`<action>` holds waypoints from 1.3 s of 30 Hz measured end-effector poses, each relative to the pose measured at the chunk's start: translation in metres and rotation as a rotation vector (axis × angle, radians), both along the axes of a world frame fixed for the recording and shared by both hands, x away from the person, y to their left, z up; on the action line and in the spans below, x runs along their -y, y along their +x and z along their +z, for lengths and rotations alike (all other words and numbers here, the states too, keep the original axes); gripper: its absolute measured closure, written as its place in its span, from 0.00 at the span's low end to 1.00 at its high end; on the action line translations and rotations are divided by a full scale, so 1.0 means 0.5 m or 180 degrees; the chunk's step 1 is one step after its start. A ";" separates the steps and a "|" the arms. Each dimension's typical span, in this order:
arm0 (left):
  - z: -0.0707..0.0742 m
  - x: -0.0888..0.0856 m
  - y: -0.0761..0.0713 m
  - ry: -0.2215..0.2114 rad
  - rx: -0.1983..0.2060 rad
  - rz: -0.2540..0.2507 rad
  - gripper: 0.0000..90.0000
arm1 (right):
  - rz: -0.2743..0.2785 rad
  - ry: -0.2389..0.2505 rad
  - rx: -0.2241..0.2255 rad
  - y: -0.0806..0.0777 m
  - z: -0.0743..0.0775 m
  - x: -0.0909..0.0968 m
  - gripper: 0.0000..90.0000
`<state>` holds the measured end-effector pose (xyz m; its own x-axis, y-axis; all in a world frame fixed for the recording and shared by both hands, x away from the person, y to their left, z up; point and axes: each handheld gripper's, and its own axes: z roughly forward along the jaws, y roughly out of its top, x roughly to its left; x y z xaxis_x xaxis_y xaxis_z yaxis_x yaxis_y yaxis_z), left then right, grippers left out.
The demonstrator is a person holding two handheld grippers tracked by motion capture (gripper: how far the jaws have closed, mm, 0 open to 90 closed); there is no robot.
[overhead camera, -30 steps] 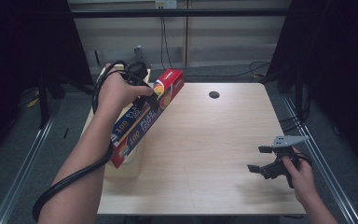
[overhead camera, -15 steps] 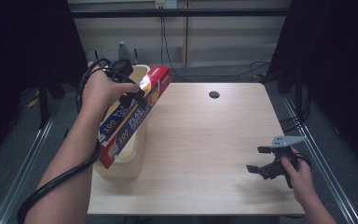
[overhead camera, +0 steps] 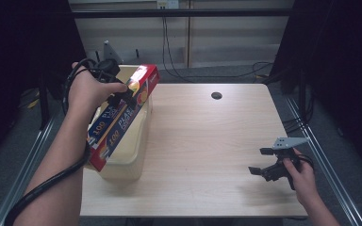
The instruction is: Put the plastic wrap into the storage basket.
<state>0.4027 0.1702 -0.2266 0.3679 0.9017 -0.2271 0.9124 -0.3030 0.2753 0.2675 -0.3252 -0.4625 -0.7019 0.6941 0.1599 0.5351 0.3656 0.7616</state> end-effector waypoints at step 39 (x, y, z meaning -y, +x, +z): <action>-0.024 -0.056 0.022 0.0182 -0.0046 0.0685 0.45 | 0.0009 0.0055 0.0002 -0.002 0.002 0.000 0.02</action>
